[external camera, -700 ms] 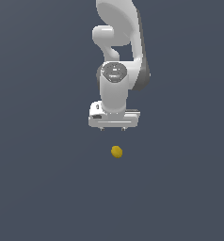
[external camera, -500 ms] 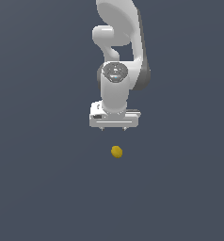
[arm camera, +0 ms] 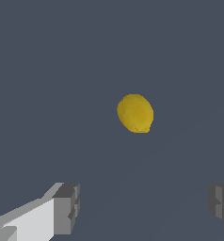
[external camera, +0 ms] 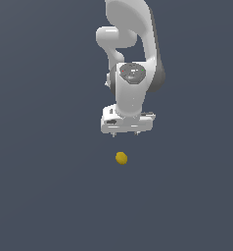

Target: Pick up the object and move it to a goal position.

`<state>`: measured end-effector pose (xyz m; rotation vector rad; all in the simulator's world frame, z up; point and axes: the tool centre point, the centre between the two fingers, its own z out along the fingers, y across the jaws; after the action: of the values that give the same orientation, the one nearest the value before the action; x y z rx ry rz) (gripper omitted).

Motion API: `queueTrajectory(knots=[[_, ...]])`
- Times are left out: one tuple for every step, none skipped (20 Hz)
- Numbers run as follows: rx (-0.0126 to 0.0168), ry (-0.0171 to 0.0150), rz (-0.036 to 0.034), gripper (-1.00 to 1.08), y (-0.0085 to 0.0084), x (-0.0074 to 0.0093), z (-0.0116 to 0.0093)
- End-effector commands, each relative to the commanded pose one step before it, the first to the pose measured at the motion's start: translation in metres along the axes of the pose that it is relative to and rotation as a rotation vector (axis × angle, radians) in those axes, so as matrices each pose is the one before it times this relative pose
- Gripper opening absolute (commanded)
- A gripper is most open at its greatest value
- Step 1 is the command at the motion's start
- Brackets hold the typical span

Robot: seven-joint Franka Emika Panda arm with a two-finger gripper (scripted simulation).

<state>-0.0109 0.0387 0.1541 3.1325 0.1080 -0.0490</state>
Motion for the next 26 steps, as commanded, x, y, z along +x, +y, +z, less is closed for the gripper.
queueTrajectory(knots=[[-0.00010, -0.00028, 0.00385, 1.00, 0.00140, 0.00039, 0.00078], [0.00033, 0.00040, 0.00381, 1.00, 0.00048, 0.00085, 0.00096], [0.00043, 0.00057, 0.00452, 1.00, 0.00032, 0.00120, 0.00126], [0.00054, 0.00075, 0.00540, 1.00, 0.00025, 0.00153, 0.00157], [0.00063, 0.00091, 0.00634, 1.00, 0.00022, 0.00184, 0.00190], [0.00070, 0.00105, 0.00736, 1.00, 0.00023, 0.00213, 0.00224], [0.00076, 0.00118, 0.00873, 1.00, 0.00040, 0.00241, 0.00261], [0.00080, 0.00133, 0.01015, 1.00, 0.00058, 0.00268, 0.00301], [0.00083, 0.00147, 0.01137, 1.00, 0.00067, 0.00296, 0.00340], [0.00084, 0.00164, 0.01239, 1.00, 0.00066, 0.00323, 0.00379], [0.00082, 0.00179, 0.01344, 1.00, 0.00065, 0.00349, 0.00420], [0.00078, 0.00195, 0.01461, 1.00, 0.00070, 0.00373, 0.00464], [0.00071, 0.00212, 0.01577, 1.00, 0.00075, 0.00395, 0.00509], [0.00059, 0.00215, 0.01580, 1.00, 0.00072, 0.00390, 0.00519], [0.00043, 0.00201, 0.01459, 1.00, 0.00063, 0.00354, 0.00488], [0.00030, 0.00187, 0.01336, 1.00, 0.00055, 0.00319, 0.00454], [0.00019, 0.00172, 0.01217, 1.00, 0.00049, 0.00286, 0.00419], [0.00011, 0.00157, 0.01098, 1.00, 0.00043, 0.00255, 0.00383], [0.00005, 0.00142, 0.00978, 1.00, 0.00037, 0.00224, 0.00346], [0.00000, 0.00127, 0.00863, 1.00, 0.00032, 0.00195, 0.00307], [-0.00003, 0.00111, 0.00745, 1.00, 0.00027, 0.00167, 0.00268], [-0.00004, 0.00094, 0.00630, 1.00, 0.00023, 0.00140, 0.00228], [-0.00005, 0.00077, 0.00511, 1.00, 0.00016, 0.00113, 0.00188], [-0.00005, 0.00061, 0.00398, 1.00, 0.00013, 0.00087, 0.00146], [-0.00004, 0.00044, 0.00290, 1.00, 0.00013, 0.00062, 0.00104], [-0.00002, 0.00026, 0.00167, 1.00, 0.00003, 0.00037, 0.00063]])
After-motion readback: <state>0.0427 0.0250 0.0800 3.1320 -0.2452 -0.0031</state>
